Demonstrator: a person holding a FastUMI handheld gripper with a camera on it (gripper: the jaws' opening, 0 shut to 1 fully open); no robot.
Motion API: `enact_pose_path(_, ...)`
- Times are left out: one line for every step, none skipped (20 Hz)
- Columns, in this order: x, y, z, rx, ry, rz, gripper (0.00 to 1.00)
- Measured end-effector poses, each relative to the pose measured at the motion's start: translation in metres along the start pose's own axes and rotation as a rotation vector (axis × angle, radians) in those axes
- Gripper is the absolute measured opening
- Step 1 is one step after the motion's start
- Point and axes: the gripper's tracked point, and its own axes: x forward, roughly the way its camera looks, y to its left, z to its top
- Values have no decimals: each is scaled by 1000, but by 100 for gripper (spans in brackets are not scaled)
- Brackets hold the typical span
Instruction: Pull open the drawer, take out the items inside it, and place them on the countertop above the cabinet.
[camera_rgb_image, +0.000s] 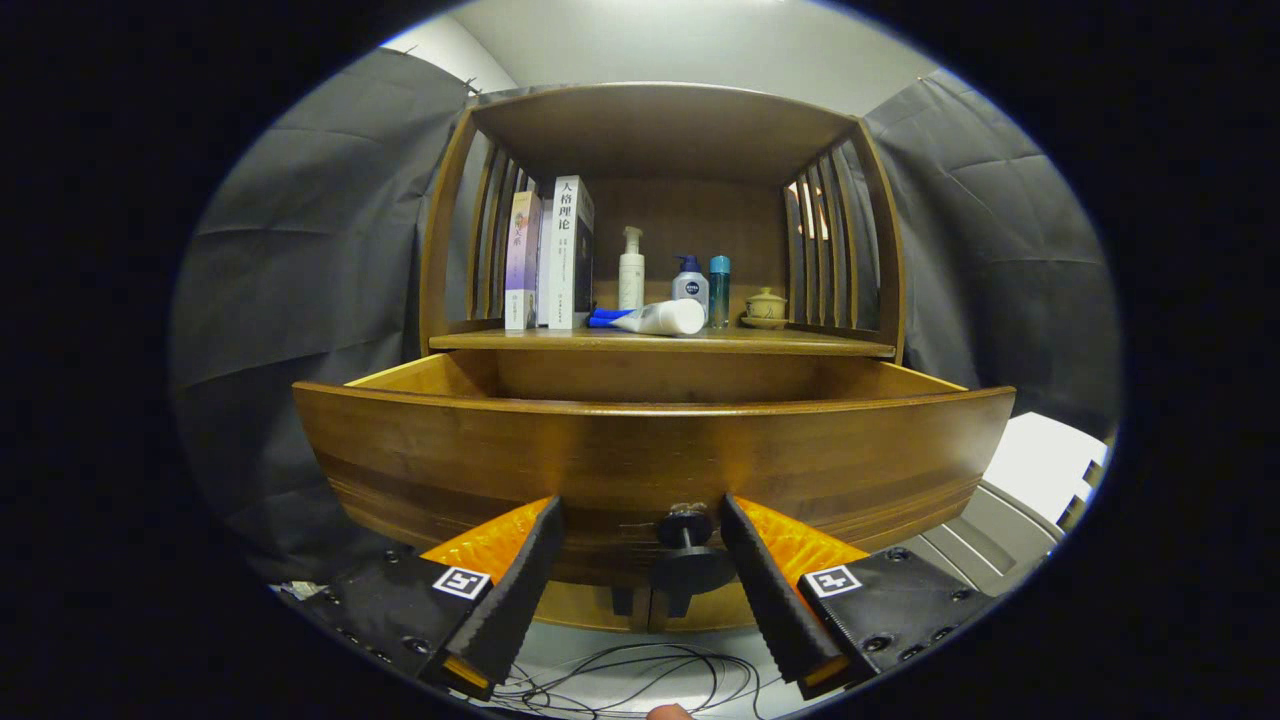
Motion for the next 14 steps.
enact_pose_path(5,0,2,1,1,-1,98)
enact_pose_path(10,0,3,1,0,-2,98)
enact_pose_path(15,0,5,2,-2,-3,98)
enact_pose_path(19,1,7,3,-4,-5,98)
enact_pose_path(23,1,11,3,-13,-6,98)
enact_pose_path(27,1,14,4,-21,-8,98)
enact_pose_path(33,2,13,17,-7,-7,98)
enact_pose_path(38,4,17,23,-19,-6,98)
enact_pose_path(43,5,17,31,-9,-2,99)
enact_pose_path(47,5,19,31,-20,-5,98)
enact_pose_path(53,6,18,31,-15,-6,98)
enact_pose_path(57,6,20,26,-23,-10,97)
enact_pose_path(61,6,20,21,-21,-14,97)
enact_pose_path(65,6,21,17,-27,-17,97)
